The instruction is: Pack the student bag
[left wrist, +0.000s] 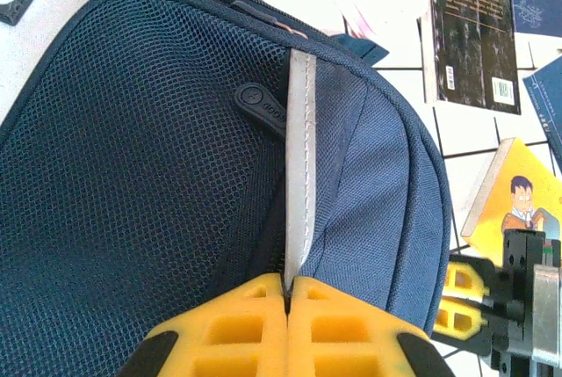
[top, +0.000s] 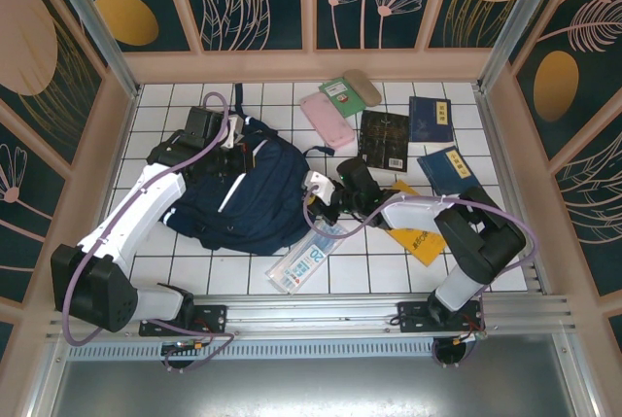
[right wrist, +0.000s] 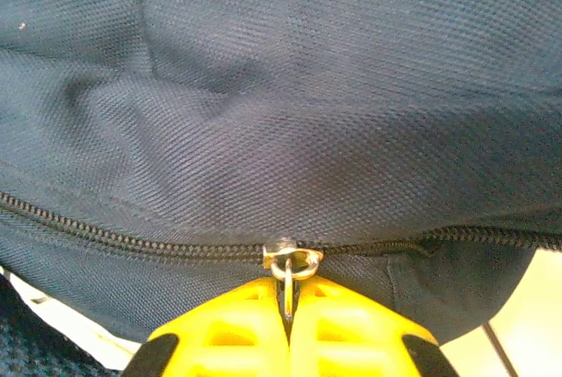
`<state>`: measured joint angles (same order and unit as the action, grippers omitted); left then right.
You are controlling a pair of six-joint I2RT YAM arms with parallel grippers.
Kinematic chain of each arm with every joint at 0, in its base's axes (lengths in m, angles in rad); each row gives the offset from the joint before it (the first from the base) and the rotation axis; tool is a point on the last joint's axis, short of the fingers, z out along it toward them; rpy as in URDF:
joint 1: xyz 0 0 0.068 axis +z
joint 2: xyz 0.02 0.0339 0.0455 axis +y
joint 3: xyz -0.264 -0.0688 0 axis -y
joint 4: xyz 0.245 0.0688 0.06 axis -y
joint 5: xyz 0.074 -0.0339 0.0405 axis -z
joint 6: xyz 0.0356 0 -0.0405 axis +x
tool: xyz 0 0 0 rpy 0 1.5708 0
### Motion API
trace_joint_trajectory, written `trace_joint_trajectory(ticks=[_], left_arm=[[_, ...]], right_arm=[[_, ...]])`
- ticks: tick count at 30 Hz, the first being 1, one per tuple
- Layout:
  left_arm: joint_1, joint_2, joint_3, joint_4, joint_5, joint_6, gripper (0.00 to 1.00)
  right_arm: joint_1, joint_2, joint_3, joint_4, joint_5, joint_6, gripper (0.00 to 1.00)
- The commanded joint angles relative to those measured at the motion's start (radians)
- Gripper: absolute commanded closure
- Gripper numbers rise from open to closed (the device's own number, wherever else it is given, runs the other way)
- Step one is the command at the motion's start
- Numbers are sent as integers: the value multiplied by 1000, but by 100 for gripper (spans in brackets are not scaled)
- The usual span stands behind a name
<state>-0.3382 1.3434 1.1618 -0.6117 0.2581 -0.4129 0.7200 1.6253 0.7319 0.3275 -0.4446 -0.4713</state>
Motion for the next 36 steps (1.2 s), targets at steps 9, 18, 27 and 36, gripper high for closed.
trace_joint_trajectory(ticks=[9,18,27,36], left_arm=[[75,9,-27,191,71,-156,100],[87,91,-28,373,157,-330,100],[87,141,-56,479,181,-419,100],[86,183,-61,579,176,-528,100]], right_arm=[[47,-92,115,-263,182,-45,100],[141,-105,206,-419,282,36,100],[214,-89,301,-488,196,166,100],[313,11,391,-485,230,285,100]])
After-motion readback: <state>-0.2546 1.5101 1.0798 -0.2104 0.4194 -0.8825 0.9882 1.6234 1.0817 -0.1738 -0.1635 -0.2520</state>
